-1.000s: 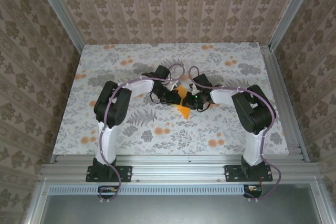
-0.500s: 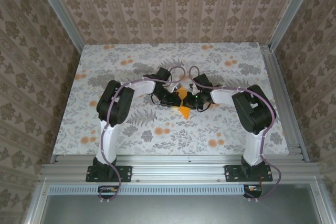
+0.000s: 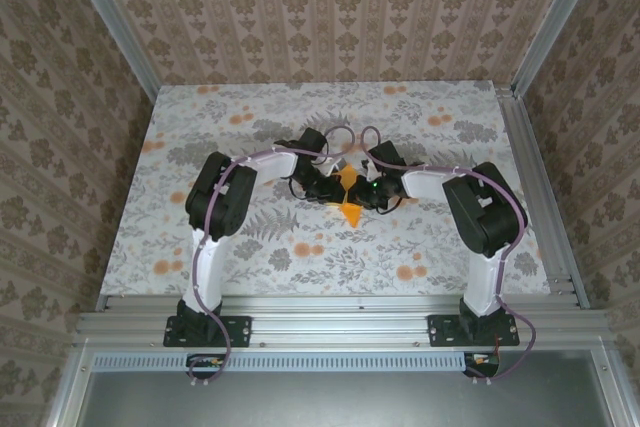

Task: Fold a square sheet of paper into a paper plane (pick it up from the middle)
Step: Third fold the triangle at the center of the table.

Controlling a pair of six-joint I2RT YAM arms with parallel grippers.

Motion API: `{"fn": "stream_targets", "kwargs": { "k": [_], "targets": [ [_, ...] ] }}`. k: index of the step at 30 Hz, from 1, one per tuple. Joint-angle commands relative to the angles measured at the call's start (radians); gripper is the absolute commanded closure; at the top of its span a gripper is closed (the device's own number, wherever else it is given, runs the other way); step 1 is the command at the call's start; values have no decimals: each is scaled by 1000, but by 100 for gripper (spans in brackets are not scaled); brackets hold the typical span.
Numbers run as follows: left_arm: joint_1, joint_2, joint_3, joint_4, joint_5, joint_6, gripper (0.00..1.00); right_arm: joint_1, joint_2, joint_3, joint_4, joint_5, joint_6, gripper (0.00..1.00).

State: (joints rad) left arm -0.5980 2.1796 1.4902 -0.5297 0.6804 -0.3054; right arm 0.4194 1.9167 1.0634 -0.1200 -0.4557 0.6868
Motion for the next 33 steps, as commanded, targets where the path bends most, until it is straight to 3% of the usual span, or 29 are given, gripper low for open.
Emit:
{"fn": "stream_targets", "kwargs": {
  "k": [1,12,33],
  "targets": [
    [1,67,-1,-74,-126,49,90,-10,-52,-31,-8,-19,26,82],
    [4,88,4,-89,-139,69,90,-6,-132,-159,150,-129,141,87],
    [12,103,8,-107,-144,84,90,18,-76,-187,75,-116,67,89]
  ]
}}
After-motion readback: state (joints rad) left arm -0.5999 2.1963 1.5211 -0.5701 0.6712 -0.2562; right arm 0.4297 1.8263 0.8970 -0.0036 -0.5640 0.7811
